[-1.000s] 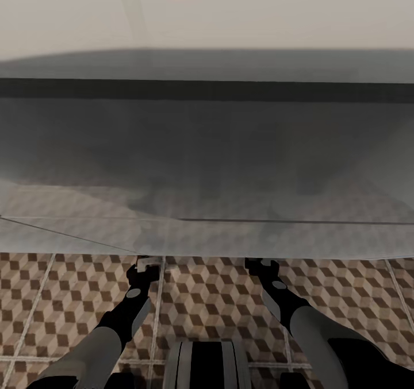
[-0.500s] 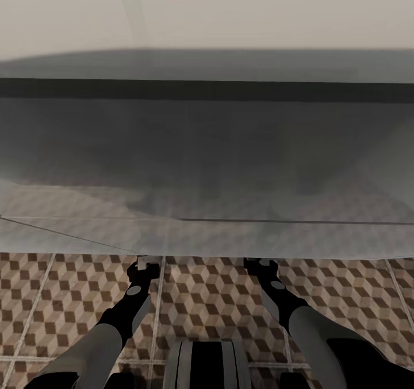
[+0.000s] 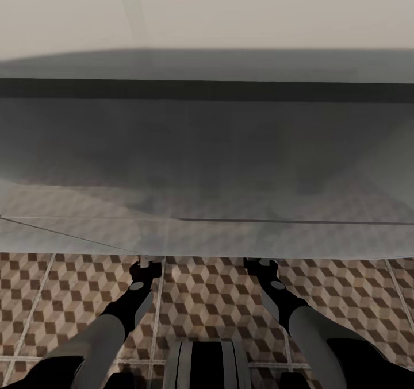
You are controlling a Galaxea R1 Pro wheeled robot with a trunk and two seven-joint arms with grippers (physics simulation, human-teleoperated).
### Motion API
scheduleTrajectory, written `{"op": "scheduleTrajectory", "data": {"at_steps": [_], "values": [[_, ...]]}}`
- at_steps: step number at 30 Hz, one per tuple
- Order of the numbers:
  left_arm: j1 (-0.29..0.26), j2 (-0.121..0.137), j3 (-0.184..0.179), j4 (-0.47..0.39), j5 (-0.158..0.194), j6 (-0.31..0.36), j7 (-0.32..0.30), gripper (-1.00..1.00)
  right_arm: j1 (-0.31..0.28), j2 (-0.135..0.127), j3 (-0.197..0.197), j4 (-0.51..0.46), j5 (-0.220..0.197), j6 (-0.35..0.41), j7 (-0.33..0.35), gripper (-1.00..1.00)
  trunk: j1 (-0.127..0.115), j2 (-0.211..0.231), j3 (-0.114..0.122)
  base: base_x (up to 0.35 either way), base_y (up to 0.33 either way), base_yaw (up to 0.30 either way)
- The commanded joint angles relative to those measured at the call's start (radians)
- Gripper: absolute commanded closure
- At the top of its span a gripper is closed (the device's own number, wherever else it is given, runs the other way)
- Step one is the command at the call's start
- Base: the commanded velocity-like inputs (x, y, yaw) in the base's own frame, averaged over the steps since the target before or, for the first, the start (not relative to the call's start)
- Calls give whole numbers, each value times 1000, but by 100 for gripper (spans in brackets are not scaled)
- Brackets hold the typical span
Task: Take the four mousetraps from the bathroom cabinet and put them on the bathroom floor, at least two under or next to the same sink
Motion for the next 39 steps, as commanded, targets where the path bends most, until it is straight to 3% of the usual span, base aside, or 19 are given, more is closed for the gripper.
{"op": "scheduleTrajectory", "data": {"at_steps": [1,28,29,39], "values": [[-4,-1,5,8,-4,-4,0,100,0,0,-4,1,1,-4,-1,-100,0,0,0,0,0,0],[-21,-2,5,36,-4,-5,0,100,0,1,-4,1,1,-6,-2,-100,0,0,0,0,0,0],[-21,-2,5,36,-4,-5,0,-100,0,1,-4,1,1,-6,-2,-100,0,0,0,0,0,0],[-21,-2,5,37,-4,-5,0,-100,0,1,-4,1,1,-6,-2,-100,0,0,0,0,0,0]]}}
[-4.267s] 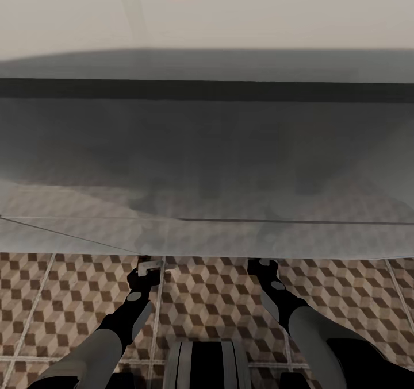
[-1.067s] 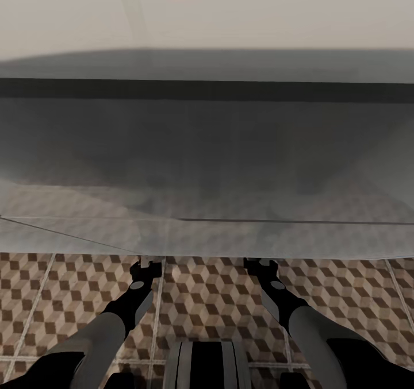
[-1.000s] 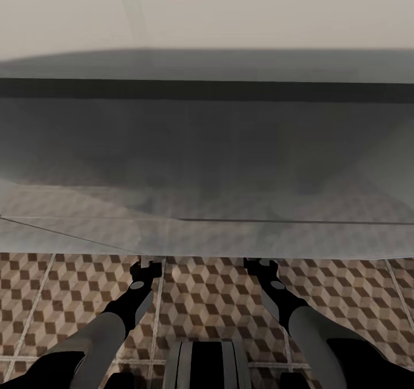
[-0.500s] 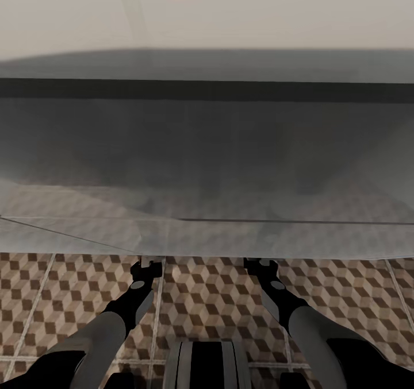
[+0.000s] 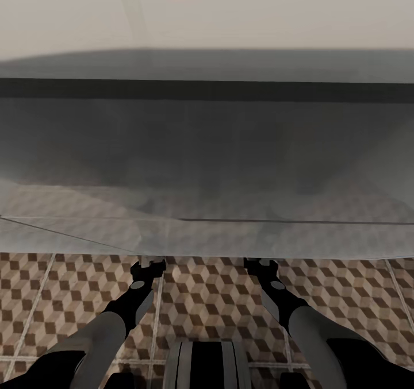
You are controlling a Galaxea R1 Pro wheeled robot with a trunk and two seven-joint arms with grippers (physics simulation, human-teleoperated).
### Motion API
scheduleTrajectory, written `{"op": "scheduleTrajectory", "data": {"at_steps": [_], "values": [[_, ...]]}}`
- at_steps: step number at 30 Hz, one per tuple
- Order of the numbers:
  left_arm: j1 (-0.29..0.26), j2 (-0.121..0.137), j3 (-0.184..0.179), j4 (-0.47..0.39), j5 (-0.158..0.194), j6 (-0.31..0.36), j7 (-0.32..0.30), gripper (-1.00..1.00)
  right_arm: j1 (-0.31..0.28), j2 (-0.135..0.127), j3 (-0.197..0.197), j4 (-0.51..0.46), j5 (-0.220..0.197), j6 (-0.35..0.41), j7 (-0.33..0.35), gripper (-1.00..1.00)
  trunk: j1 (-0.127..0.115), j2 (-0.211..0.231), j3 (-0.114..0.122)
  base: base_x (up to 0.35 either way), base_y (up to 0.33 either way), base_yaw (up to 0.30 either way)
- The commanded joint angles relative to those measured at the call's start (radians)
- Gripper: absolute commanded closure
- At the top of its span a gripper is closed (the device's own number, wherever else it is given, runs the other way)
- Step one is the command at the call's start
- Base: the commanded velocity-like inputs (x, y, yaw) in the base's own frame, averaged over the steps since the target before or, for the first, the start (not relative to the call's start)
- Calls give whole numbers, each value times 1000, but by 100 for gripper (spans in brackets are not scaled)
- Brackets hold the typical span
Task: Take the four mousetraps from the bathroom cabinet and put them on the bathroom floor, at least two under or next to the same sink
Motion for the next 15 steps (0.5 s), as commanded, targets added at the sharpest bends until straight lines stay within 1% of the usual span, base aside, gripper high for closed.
{"op": "scheduleTrajectory", "data": {"at_steps": [1,15], "values": [[0,-1,5,1,-4,-4,1,-100,0,0,-4,1,1,-4,-1,-100,0,0,0,0,0,0],[0,-1,5,1,-6,-5,1,-100,0,0,-4,1,1,-4,-1,-100,0,0,0,0,0,0]]}}
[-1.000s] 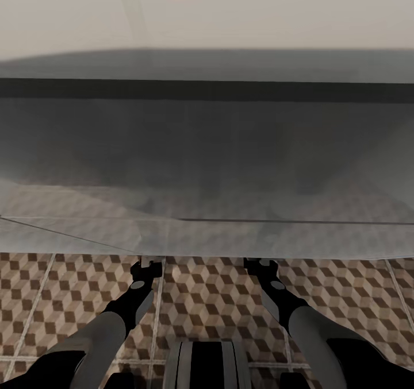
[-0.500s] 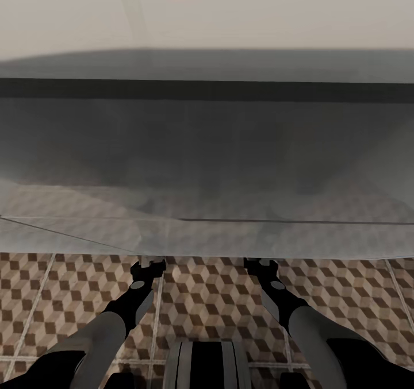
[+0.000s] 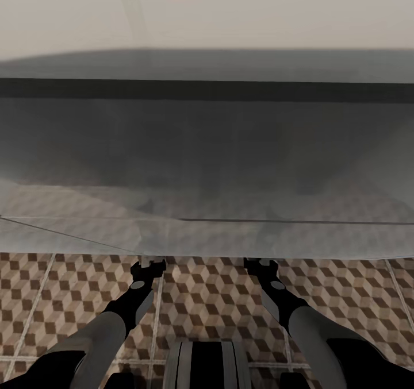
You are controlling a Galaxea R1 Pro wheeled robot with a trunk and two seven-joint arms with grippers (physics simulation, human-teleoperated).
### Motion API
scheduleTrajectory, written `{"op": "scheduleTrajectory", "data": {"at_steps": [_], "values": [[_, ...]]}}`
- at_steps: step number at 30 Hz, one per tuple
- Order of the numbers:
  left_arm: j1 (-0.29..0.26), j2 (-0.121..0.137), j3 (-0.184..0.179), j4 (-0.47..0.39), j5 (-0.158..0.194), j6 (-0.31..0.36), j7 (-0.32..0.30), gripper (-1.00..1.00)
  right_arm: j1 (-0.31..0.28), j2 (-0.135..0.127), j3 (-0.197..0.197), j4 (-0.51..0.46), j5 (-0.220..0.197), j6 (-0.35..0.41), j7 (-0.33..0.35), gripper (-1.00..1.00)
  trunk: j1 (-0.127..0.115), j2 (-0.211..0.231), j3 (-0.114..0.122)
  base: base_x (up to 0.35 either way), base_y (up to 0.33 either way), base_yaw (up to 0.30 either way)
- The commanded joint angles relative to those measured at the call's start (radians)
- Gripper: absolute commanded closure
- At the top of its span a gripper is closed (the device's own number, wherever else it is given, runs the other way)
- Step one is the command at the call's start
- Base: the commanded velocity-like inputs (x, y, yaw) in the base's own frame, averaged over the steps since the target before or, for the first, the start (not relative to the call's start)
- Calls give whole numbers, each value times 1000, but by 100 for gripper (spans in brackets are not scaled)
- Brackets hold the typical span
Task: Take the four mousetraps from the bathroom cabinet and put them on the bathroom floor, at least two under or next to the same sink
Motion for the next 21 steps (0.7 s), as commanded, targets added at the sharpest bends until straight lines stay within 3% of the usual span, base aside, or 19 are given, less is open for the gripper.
{"op": "scheduleTrajectory", "data": {"at_steps": [1,21], "values": [[0,-1,5,1,-5,-5,1,-100,0,0,-4,1,1,-4,-1,-100,0,0,0,0,0,0],[0,-1,3,2,-16,-12,1,-100,0,0,-4,1,1,-4,-1,-100,0,0,0,0,0,0]]}}
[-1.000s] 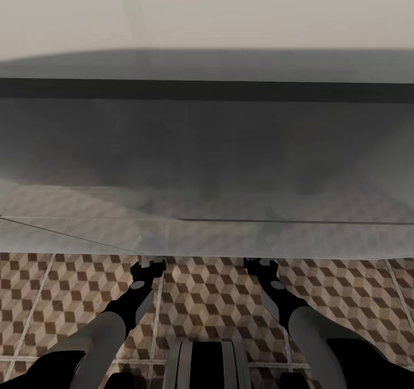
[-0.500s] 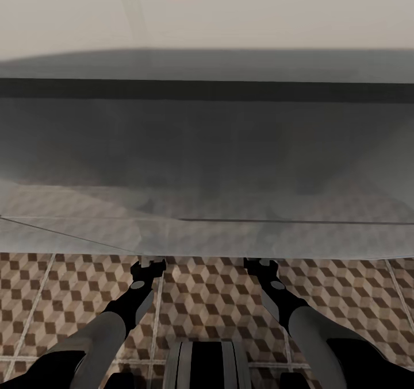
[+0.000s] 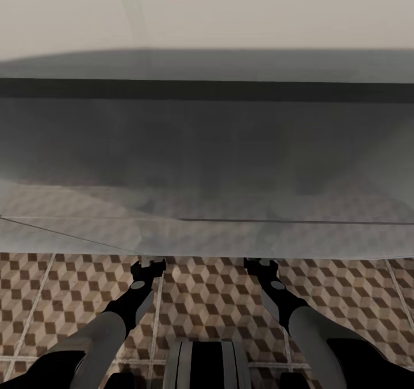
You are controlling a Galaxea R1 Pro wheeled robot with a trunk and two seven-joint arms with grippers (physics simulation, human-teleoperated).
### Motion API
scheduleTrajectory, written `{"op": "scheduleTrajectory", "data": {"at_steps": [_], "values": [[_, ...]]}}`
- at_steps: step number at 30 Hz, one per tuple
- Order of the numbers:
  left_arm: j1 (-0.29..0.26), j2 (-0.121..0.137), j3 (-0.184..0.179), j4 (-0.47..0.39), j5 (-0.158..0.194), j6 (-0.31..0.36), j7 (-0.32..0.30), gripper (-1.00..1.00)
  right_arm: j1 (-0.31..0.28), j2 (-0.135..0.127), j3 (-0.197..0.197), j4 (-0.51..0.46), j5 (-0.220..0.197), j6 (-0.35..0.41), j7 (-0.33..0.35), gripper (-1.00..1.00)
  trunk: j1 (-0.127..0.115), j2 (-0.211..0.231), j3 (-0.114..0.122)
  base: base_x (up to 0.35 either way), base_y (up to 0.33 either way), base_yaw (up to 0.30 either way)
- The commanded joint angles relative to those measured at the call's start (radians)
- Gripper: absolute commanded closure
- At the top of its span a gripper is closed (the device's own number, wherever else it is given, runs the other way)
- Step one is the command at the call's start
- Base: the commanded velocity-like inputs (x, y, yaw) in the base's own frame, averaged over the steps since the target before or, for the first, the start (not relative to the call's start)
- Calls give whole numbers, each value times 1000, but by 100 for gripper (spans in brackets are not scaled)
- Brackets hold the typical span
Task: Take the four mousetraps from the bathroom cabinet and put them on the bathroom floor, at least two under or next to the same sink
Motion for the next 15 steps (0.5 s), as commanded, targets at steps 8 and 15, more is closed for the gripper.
{"op": "scheduleTrajectory", "data": {"at_steps": [8,15], "values": [[0,-2,4,1,-7,-3,2,-100,0,0,-4,1,2,-4,-1,-100,0,0,0,-1,0,0],[1,-3,5,2,-7,-2,3,-100,0,1,-4,1,3,-6,-1,-100,0,0,0,-160,0,0]]}}
